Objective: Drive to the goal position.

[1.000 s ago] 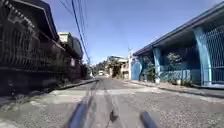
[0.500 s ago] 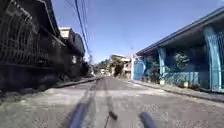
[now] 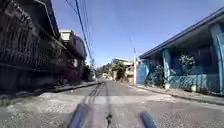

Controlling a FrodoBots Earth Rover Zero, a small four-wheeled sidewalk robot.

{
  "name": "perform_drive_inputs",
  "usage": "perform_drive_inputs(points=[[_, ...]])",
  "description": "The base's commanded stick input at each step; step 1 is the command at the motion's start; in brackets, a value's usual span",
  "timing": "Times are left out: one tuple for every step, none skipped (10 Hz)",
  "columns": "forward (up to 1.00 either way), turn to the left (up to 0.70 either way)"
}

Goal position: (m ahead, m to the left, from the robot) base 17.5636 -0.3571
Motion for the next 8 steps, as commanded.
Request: perform_drive_inputs(points=[[0.70, 0.00], [0.70, 0.20], [0.70, 0.35], [0.70, 0.32], [0.70, 0.02], [0.70, 0.00], [0.70, 0.00], [0.70, 0.00]])
